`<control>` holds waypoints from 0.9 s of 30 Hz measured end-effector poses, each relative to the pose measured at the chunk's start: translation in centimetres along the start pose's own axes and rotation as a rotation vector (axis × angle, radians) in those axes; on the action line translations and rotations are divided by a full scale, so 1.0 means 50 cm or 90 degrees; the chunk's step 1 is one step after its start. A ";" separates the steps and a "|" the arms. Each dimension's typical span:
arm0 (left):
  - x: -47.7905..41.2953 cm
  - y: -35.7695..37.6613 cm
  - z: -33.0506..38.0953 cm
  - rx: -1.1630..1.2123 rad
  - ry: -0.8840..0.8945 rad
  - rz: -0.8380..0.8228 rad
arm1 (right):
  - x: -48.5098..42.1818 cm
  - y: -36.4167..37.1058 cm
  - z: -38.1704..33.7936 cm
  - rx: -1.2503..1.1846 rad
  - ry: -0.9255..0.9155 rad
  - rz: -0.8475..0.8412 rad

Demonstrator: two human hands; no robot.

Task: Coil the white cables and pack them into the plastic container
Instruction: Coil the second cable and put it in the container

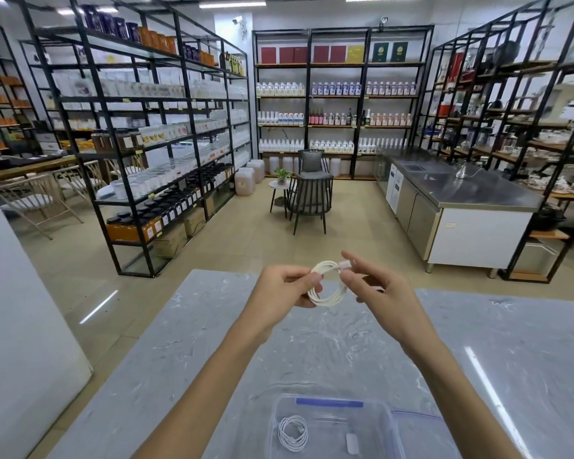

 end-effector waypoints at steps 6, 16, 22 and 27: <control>0.027 0.013 -0.032 0.267 -0.040 0.081 | 0.041 0.054 0.044 -0.111 0.136 0.073; 0.091 0.043 -0.091 0.266 -0.102 0.057 | 0.061 0.104 0.061 -0.281 0.116 0.113; 0.082 0.021 -0.080 0.129 -0.053 0.106 | 0.058 0.089 0.064 -0.282 0.161 -0.026; 0.083 0.027 -0.077 0.167 -0.031 0.132 | 0.059 0.083 0.080 -0.553 0.262 -0.051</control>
Point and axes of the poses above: each hand's wrist, its own x-axis away from the middle knuckle, its own y-axis out of the palm, z = x × y, the point moved 3 cm from there along -x, towards the middle knuckle, and after that the axes turned 1 degree about x, right-handed, at the moved point
